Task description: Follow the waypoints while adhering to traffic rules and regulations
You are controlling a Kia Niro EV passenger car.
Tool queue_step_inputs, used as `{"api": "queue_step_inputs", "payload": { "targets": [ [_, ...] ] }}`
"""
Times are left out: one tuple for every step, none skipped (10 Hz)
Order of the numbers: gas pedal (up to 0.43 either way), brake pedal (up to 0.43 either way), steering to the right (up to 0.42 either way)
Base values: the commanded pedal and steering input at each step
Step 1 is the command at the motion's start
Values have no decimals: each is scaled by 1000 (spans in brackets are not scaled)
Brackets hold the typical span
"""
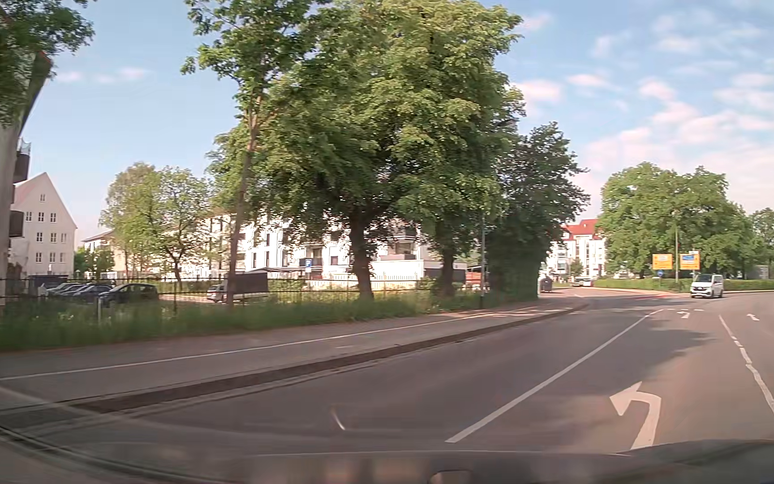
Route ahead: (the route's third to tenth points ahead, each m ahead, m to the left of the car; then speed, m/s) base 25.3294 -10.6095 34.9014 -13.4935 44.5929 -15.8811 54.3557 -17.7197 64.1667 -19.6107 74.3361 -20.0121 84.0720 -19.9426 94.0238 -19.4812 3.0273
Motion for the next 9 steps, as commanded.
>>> {"api": "queue_step_inputs", "payload": {
  "targets": [
    [98,0,652],
    [98,0,629],
    [110,0,606],
    [110,0,575],
    [110,0,537],
    [110,0,505],
    [118,0,471],
    [118,0,431],
    [118,0,398]
  ]
}}
